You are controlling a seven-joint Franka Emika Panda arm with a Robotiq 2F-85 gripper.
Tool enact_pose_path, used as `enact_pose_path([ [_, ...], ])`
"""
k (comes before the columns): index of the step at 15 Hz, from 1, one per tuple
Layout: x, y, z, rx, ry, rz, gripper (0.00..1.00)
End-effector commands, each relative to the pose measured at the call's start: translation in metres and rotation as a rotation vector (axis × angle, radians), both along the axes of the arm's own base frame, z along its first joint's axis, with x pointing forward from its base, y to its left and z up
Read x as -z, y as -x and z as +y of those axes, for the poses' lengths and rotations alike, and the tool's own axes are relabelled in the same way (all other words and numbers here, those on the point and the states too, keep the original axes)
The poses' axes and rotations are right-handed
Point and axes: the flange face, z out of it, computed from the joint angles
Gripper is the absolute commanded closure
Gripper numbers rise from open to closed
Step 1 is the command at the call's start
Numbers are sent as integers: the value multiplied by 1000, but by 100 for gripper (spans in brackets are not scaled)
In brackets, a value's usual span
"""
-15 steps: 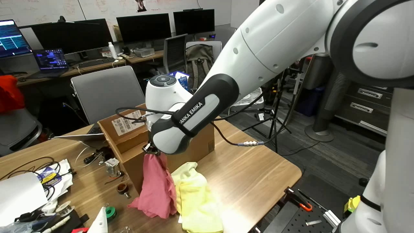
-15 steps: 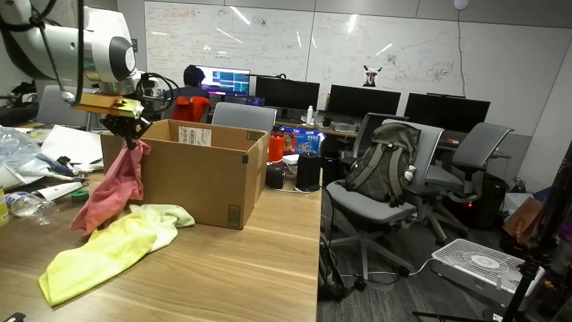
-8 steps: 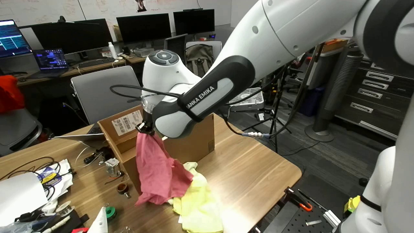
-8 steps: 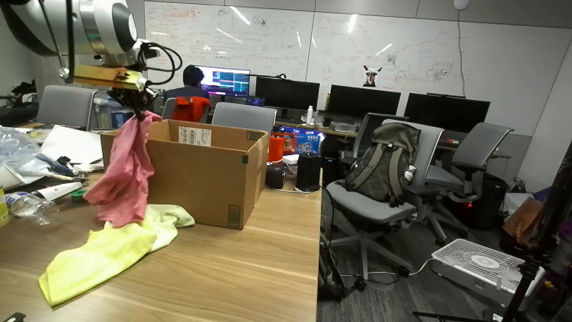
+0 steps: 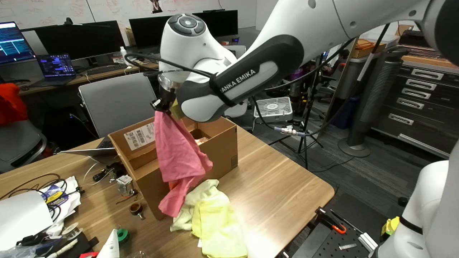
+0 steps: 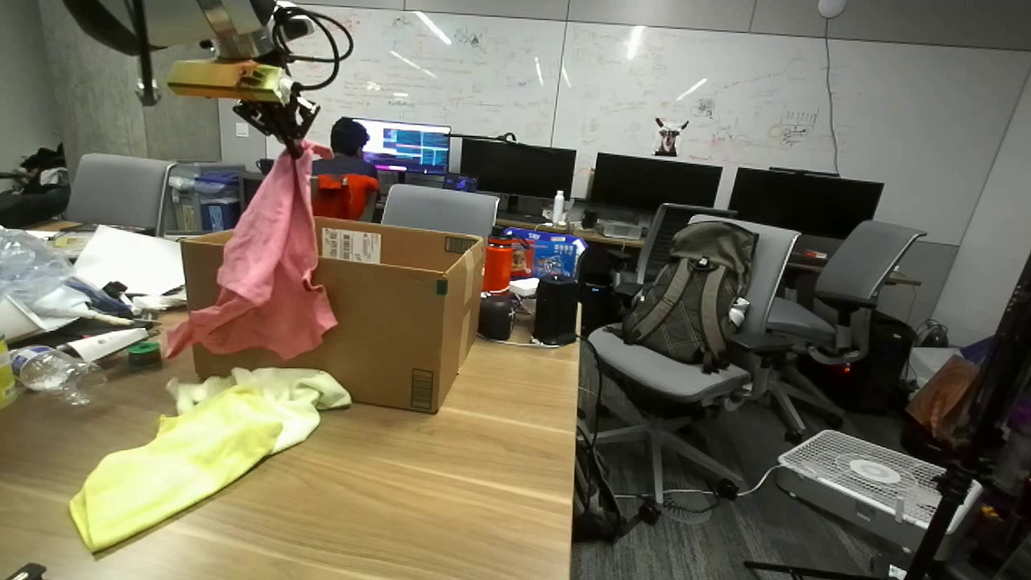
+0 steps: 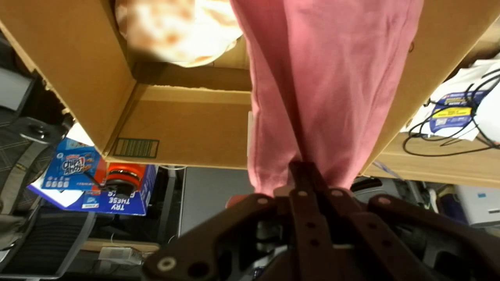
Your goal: Pick up the clothes from the table and put them in the box
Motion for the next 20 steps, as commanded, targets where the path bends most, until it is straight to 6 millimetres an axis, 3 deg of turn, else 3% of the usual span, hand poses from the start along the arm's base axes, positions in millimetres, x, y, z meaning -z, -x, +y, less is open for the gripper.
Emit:
enact_pose_path([
  [1, -54, -6, -13, 69, -9, -75, 100],
  [6, -102, -15, -25, 139, -3, -139, 100],
  [12, -138, -25, -26, 195, 4, -185, 100],
  [16, -154, -29, -24, 220, 3, -217, 100],
  [20, -154, -30, -20, 236, -3, -236, 100],
])
